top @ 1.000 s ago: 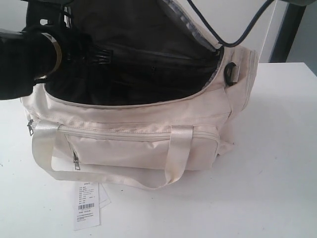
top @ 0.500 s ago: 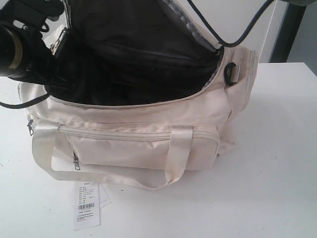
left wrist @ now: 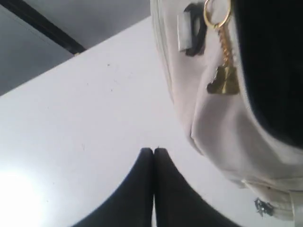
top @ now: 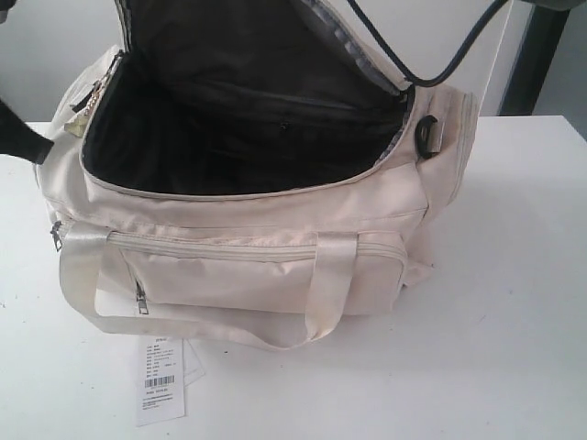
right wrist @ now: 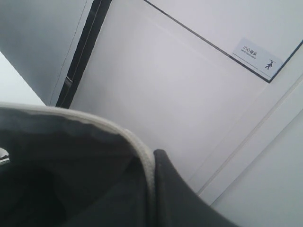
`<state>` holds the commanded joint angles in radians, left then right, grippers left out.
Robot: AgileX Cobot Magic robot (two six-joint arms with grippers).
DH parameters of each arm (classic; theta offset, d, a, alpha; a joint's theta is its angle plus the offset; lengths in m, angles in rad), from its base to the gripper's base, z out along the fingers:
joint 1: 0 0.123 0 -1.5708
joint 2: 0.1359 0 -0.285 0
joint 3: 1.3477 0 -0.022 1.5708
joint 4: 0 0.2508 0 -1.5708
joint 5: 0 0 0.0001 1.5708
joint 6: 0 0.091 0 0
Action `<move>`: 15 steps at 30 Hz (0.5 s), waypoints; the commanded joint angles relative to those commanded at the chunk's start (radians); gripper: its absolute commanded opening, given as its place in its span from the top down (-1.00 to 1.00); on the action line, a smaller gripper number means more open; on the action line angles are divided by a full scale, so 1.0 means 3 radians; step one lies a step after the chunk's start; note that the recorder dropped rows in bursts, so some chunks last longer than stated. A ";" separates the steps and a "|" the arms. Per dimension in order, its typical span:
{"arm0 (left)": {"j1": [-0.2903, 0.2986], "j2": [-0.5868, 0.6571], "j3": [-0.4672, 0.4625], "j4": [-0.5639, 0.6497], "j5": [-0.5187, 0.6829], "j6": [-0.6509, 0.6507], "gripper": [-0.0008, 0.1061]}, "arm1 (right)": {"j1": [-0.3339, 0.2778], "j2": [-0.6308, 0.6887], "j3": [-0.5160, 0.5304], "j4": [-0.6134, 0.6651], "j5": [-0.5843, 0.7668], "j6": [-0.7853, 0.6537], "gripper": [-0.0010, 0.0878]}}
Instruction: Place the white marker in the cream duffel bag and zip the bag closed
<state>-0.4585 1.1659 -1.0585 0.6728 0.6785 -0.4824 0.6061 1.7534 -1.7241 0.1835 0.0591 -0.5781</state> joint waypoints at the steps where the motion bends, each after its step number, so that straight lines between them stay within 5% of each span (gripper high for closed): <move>1: 0.0219 0.0000 0.0000 -0.0493 -0.0053 0.0435 0.99 | 0.0000 0.0000 0.0000 0.0000 0.0000 0.0000 0.98; 6: 0.1073 0.0000 0.0000 -0.2432 -0.0053 0.1906 0.99 | 0.0000 0.0000 0.0000 0.0000 0.0000 0.0000 0.98; 8: 0.1312 0.0000 0.0000 -0.2976 -0.0046 0.2156 0.99 | 0.0000 0.0000 0.0000 0.0000 0.0000 0.0000 0.98; 12: 0.1619 -0.0006 0.0065 -0.4673 -0.0258 0.3367 0.99 | 0.0000 0.0000 0.0000 0.0000 0.0000 0.0000 0.98; 15: 0.1818 0.0059 0.0155 -0.5415 -0.0420 0.3818 0.99 | 0.0000 0.0000 0.0000 0.0000 0.0000 0.0000 0.98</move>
<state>0.0870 1.1835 -1.0122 -0.9518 0.5525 0.6629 0.6061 1.7534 -1.7241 0.1835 0.0591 -0.5781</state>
